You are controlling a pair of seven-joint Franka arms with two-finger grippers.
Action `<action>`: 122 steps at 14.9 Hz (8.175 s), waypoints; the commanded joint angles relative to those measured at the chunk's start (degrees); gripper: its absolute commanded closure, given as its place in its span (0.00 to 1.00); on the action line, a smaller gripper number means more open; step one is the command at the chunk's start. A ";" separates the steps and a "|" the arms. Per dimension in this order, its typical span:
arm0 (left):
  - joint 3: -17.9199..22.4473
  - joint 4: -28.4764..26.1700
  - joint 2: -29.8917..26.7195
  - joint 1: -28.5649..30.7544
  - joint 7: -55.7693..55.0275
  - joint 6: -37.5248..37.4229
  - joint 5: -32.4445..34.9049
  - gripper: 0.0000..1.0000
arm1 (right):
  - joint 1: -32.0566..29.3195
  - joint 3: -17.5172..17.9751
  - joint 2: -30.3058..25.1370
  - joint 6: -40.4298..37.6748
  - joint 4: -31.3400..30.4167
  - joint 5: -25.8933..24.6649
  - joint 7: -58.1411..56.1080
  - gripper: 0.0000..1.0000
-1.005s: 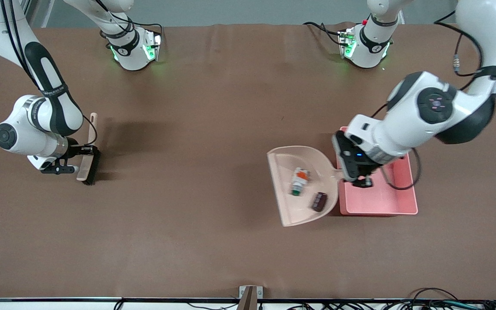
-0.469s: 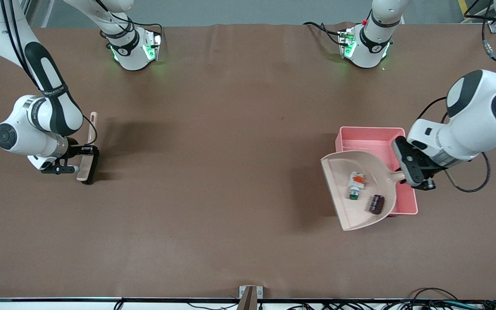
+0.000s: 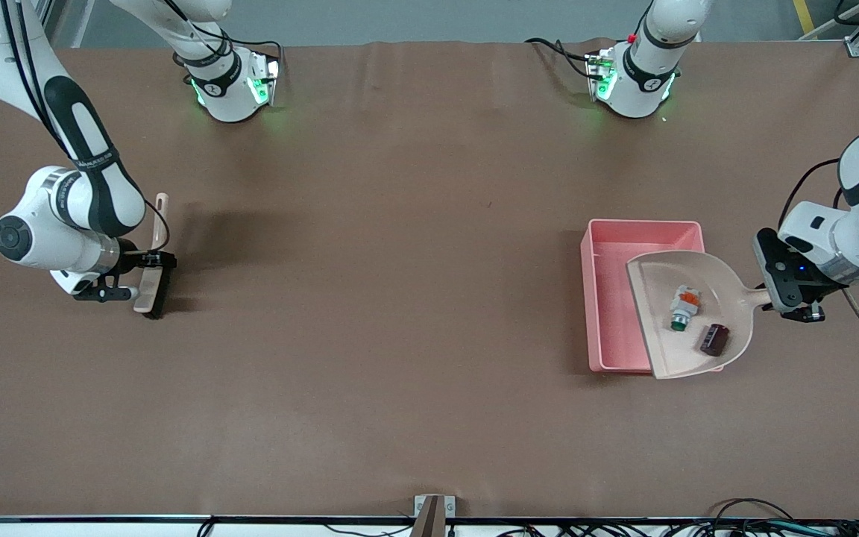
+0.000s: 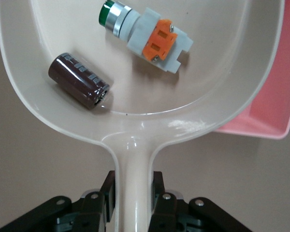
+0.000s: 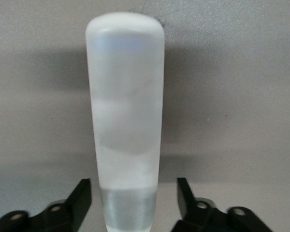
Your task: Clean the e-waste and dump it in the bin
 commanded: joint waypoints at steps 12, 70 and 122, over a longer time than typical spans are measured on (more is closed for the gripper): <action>-0.91 -4.77 -1.94 2.46 -2.29 -1.72 13.21 0.86 | -2.85 0.68 -0.29 -10.12 14.23 3.02 -4.61 0.00; 10.43 11.85 23.11 -50.19 -36.56 -4.18 16.12 0.84 | -1.71 5.43 -20.07 -51.45 50.47 -4.70 5.57 0.00; 37.97 26.34 -9.92 -57.45 -74.28 -21.15 -12.13 0.00 | -2.32 5.69 -20.24 -51.80 44.40 -1.45 8.30 0.00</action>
